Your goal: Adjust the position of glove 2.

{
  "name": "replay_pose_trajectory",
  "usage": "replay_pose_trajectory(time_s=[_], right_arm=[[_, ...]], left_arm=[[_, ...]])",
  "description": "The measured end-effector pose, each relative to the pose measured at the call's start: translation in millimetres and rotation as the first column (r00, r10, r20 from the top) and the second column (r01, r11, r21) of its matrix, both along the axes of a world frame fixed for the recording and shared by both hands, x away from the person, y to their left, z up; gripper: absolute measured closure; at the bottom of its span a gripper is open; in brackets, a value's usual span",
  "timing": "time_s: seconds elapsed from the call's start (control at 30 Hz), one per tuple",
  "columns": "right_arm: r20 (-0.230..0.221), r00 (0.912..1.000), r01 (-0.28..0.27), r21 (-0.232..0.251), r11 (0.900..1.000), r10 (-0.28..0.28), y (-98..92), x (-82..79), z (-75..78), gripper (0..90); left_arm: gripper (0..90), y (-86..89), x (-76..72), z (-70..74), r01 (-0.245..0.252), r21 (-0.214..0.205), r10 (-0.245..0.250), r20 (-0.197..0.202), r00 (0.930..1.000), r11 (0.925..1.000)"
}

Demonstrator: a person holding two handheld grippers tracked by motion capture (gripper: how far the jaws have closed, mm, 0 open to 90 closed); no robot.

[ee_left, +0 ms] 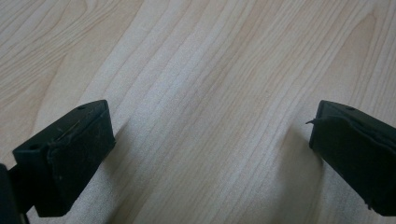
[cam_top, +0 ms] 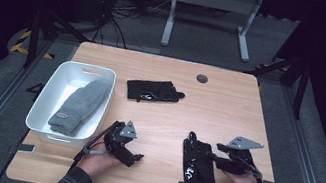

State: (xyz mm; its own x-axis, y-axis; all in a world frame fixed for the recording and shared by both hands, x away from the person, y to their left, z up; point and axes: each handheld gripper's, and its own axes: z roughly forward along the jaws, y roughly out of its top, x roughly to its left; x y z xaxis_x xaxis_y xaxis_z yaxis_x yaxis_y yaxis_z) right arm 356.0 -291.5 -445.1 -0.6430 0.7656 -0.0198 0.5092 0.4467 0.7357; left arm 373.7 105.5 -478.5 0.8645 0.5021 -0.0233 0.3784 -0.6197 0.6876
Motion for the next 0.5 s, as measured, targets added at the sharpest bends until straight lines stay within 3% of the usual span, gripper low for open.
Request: replay_pose_trajectory(time_s=[0.1, 0.3, 0.5], right_arm=[[-0.002, 0.9968, 0.079, 0.003, 0.9968, -0.079, -24.0, 7.4, -6.0, 36.3], [-0.009, 0.9844, 0.176, 0.002, 0.9845, -0.176, -49.9, 15.8, -17.7, 24.7], [0.017, 0.981, 0.193, -0.005, 0.9811, -0.193, -53.6, 18.0, -22.7, 17.7]], left_arm=[[0.3, 0.0, 0.0, 0.0, 0.0, 0.0, 0.0, 0.0, 1.0, 1.0], [0.3, 0.1, 0.2, 0.1, 0.001, 0.001, -0.001, 0.002, 1.0, 1.0], [0.7, 0.1, 1.7, 1.0, 0.0, 0.004, 0.0, 0.0, 1.0, 1.0]])
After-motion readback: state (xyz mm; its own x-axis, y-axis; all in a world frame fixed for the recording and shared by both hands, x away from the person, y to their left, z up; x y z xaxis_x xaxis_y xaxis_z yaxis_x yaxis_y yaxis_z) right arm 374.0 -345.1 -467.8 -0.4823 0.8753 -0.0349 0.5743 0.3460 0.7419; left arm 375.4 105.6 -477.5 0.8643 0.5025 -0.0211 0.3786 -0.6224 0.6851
